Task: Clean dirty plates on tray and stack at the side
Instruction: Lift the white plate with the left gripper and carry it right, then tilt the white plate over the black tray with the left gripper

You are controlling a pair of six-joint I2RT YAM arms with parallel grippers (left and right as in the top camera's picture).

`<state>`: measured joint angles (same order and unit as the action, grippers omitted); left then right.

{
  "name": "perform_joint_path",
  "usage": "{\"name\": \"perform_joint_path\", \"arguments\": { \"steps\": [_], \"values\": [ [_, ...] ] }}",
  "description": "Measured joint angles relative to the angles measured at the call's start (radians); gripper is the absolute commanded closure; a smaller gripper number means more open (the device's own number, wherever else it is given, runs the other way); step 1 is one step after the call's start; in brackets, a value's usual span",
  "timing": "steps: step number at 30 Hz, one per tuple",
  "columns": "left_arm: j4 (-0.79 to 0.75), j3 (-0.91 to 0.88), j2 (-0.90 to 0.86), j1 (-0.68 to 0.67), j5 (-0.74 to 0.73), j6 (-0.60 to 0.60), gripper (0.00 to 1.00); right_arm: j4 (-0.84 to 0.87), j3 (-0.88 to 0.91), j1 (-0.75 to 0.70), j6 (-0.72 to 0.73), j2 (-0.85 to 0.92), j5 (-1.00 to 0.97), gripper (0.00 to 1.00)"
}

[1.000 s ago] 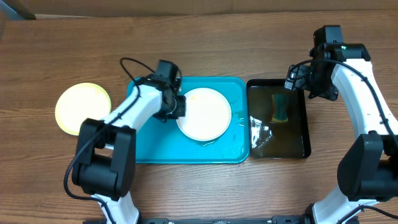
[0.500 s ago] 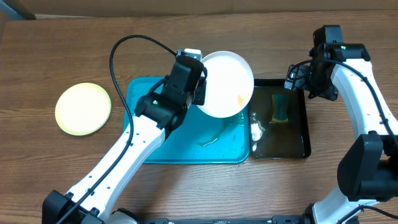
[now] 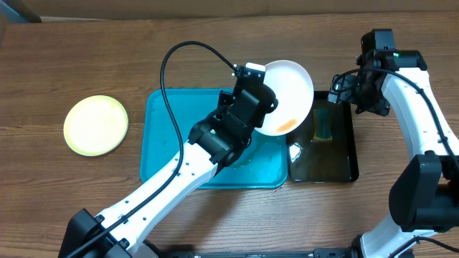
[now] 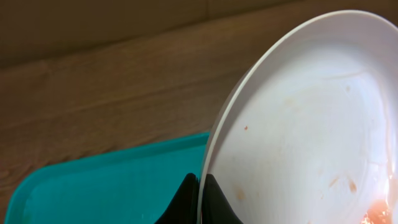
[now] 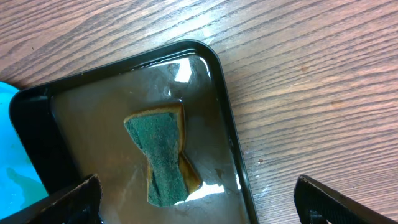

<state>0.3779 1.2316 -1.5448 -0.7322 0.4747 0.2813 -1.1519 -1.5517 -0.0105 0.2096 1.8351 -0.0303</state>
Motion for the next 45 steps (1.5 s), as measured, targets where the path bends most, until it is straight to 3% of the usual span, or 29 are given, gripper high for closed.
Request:
{"name": "perform_joint_path", "arguments": {
  "steps": [10,16,23,28,36,45],
  "values": [
    [-0.086,0.000,-0.089,-0.012,0.032,0.000,0.96,0.042,0.000,-0.013,0.000,0.000,0.045,0.00],
    [-0.183,0.000,-0.106,-0.057,0.036,-0.047,0.96,0.096,0.000,-0.170,0.000,0.000,0.129,0.00],
    [-0.242,0.000,-0.112,-0.126,0.070,-0.187,0.96,0.104,0.000,-0.420,0.000,0.000,0.153,0.00],
    [-0.313,0.000,-0.113,-0.178,0.167,-0.323,0.96,0.103,0.000,-0.508,0.000,0.000,0.155,0.00],
    [-0.399,0.000,-0.116,-0.304,0.310,-0.552,0.96,0.104,0.000,-0.539,0.000,0.000,0.157,0.00],
    [-0.641,0.000,-0.127,-0.348,0.465,-0.786,0.96,0.102,0.000,-0.539,0.000,0.000,0.158,0.00]
  ]
}}
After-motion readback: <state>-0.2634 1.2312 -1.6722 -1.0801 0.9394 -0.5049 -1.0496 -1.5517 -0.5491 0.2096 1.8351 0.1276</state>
